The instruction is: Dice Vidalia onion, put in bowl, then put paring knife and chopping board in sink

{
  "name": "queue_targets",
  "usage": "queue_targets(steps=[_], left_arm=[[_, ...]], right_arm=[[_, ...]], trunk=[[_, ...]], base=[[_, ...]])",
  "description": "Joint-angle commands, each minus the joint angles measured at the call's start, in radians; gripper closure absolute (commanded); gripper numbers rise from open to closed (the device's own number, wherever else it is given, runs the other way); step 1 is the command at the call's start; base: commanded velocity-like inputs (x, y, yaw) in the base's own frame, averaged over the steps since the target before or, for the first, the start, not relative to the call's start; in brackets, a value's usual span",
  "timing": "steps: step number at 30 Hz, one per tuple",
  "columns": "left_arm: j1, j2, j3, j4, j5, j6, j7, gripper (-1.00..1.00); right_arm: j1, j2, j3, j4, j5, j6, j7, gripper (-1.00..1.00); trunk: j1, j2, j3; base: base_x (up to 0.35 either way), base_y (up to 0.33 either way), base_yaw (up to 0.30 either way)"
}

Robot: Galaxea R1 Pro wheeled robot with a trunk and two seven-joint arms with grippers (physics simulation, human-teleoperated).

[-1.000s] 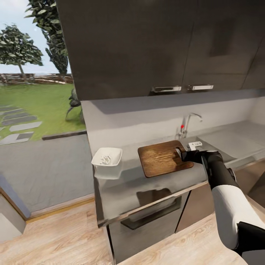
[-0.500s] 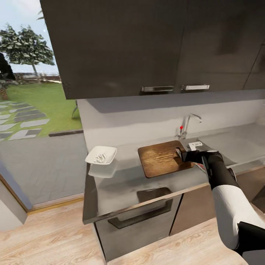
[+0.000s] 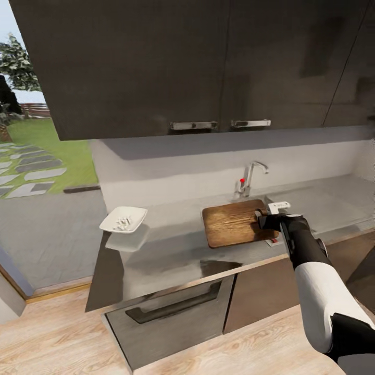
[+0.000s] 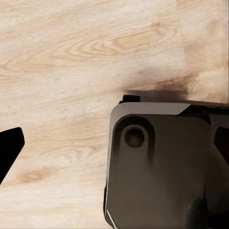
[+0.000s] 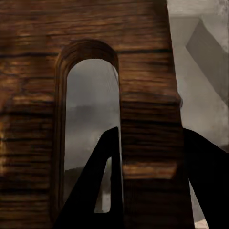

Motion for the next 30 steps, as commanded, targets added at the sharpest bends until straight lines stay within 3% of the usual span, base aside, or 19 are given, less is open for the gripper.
queue_targets(steps=[1,4,7,8,9,11,12,13,15,18,23,30], left_arm=[[-0.002,-0.001,-0.008,0.005,0.006,-0.007,0.001,-1.00],[-0.002,-0.001,-0.008,0.005,0.006,-0.007,0.001,-1.00],[-0.002,-0.001,-0.008,0.005,0.006,-0.007,0.001,-1.00],[-0.002,-0.001,-0.008,0.005,0.006,-0.007,0.001,-1.00],[-0.002,-0.001,-0.008,0.005,0.006,-0.007,0.001,-1.00],[-0.002,-0.001,-0.008,0.005,0.006,-0.007,0.001,-1.00],[-0.002,-0.001,-0.008,0.005,0.006,-0.007,0.001,-1.00],[-0.002,-0.001,-0.008,0.005,0.006,-0.007,0.001,-1.00],[-0.002,-0.001,-0.008,0.005,0.006,-0.007,0.001,-1.00],[-0.002,-0.001,-0.008,0.005,0.006,-0.007,0.001,-1.00],[-0.002,-0.001,-0.008,0.004,0.007,-0.007,0.002,-1.00],[-0.002,-0.016,-0.003,0.006,0.011,0.000,0.014,-1.00]], right_arm=[[-0.001,0.018,-0.006,0.010,-0.005,0.004,-0.054,1.00],[-0.001,0.070,-0.035,0.046,-0.009,-0.010,-0.246,1.00],[-0.001,0.112,-0.096,0.088,-0.042,-0.093,-0.415,1.00],[-0.001,0.128,-0.154,0.144,-0.089,-0.199,-0.564,1.00],[-0.001,0.130,-0.165,0.164,-0.106,-0.225,-0.607,1.00],[-0.001,0.131,-0.180,0.208,-0.188,-0.285,-0.692,1.00],[-0.001,0.131,-0.182,0.211,-0.206,-0.293,-0.702,1.00],[-0.001,0.129,-0.185,0.219,-0.266,-0.313,-0.728,1.00],[-0.001,0.125,-0.186,0.224,-0.342,-0.329,-0.759,1.00],[-0.001,0.126,-0.186,0.227,-0.416,-0.338,-0.802,1.00],[-0.001,0.130,-0.186,0.229,-0.452,-0.372,-0.851,1.00],[-0.001,0.130,-0.186,0.230,-0.463,-0.418,-0.893,1.00]], trunk=[[0.001,-0.003,-0.002],[0.001,-0.003,-0.002],[0.001,-0.003,-0.002],[0.001,-0.003,-0.002],[0.001,-0.003,-0.002],[0.001,-0.003,-0.002],[0.001,-0.003,-0.002],[0.001,-0.003,-0.002],[0.001,-0.003,-0.002],[0.001,-0.003,-0.002],[0.001,-0.003,-0.002],[0.001,-0.003,-0.002]], base=[[0.000,-0.320,0.000],[0.000,-0.320,0.000],[0.000,-0.320,0.000],[0.000,-0.320,0.000],[0.000,-0.320,0.000],[0.000,-0.320,0.000],[0.000,-0.320,0.000],[0.000,-0.320,0.000],[0.000,-0.320,0.000],[0.000,-0.320,0.000],[0.000,-0.320,0.000],[0.013,-0.314,0.000]])
